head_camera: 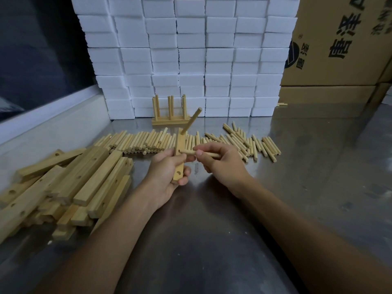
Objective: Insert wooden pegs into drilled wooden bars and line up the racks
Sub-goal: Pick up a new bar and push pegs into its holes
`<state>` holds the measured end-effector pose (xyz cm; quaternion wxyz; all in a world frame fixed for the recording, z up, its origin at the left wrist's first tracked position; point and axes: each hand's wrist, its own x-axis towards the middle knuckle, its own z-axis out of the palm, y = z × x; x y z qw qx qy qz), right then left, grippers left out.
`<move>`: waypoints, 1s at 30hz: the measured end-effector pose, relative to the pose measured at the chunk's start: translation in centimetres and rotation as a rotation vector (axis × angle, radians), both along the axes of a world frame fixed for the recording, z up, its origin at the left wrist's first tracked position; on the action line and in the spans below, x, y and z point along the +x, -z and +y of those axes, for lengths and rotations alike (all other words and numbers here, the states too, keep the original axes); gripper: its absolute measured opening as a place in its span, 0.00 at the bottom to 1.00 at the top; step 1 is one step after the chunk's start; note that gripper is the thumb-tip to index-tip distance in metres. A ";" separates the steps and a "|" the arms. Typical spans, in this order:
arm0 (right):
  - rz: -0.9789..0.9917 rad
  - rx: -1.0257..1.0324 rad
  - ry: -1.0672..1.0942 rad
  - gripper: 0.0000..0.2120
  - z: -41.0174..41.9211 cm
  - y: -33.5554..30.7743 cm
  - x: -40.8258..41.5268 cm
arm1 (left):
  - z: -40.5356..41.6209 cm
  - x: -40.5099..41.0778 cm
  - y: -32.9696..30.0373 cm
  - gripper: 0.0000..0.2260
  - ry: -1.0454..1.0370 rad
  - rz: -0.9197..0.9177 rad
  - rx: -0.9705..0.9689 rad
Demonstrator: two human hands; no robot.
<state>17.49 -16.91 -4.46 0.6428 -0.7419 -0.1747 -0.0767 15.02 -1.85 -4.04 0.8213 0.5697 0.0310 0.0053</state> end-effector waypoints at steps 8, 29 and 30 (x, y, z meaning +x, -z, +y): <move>-0.541 -0.503 0.130 0.06 -0.5 -1.2 -0.4 | -0.5 0.0 0.7 0.10 -0.043 -0.048 0.157; -0.027 0.072 -0.001 0.02 0.2 -0.8 -1.1 | -0.8 0.2 1.2 0.11 -0.072 -0.082 0.248; -0.021 0.101 -0.024 0.03 0.4 -0.7 -1.1 | -0.8 0.3 1.2 0.10 -0.070 -0.070 0.232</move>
